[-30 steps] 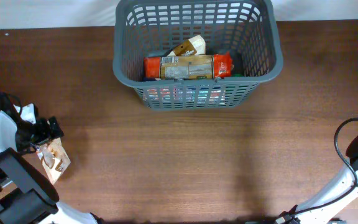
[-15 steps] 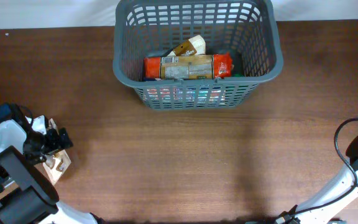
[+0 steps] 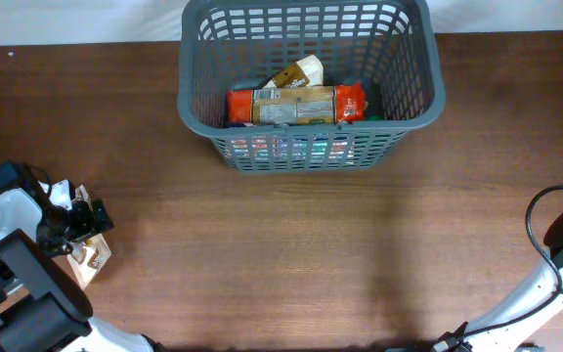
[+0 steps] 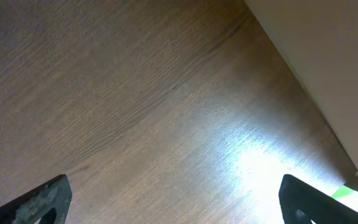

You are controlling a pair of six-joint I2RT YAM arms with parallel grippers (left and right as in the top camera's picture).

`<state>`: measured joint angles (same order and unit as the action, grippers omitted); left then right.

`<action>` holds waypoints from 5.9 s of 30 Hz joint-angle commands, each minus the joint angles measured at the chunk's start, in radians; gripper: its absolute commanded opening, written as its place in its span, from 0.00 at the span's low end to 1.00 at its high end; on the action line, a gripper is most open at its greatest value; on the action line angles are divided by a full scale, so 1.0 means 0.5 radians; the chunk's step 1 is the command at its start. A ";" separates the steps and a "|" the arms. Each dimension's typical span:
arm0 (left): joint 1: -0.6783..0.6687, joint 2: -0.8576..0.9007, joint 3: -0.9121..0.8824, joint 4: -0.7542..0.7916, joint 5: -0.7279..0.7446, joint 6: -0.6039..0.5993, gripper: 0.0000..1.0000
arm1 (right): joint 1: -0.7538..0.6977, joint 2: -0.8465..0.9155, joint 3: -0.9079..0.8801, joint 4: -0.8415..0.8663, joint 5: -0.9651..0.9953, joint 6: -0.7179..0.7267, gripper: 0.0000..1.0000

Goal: Pack container

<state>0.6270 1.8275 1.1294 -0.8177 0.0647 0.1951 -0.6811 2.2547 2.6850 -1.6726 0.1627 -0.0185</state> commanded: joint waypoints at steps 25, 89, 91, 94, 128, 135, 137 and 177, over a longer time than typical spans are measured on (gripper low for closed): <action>0.005 0.001 0.137 -0.018 0.350 -0.057 0.02 | -0.011 -0.008 -0.007 0.002 -0.003 0.025 0.99; -1.785 0.489 1.589 0.423 0.610 -0.282 0.31 | -0.011 -0.008 -0.007 0.002 -0.003 0.025 0.99; -1.783 0.489 1.590 0.423 0.609 -0.275 0.60 | -0.011 -0.008 -0.007 0.002 -0.003 0.025 0.99; -1.762 0.484 1.596 0.422 0.612 -0.277 0.74 | -0.011 -0.008 -0.007 0.002 -0.003 0.025 0.99; -1.157 -1.316 1.798 -0.990 0.622 -0.131 0.99 | -0.011 -0.008 -0.007 0.002 -0.003 0.025 0.99; -1.157 -1.545 1.797 -1.390 -0.018 -0.134 0.99 | -0.011 -0.008 -0.007 0.002 -0.003 0.025 0.99; -1.157 -1.572 1.794 -1.577 -0.027 -0.148 0.99 | -0.011 -0.008 -0.007 0.002 -0.003 0.025 0.99; -1.157 -3.048 -0.359 -0.560 0.418 -1.221 0.99 | -0.011 -0.008 -0.007 0.002 -0.003 0.025 0.99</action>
<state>0.0425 0.3073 0.9478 -1.2049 0.2558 -0.5453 -0.6811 2.2547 2.6846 -1.6737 0.1623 -0.0185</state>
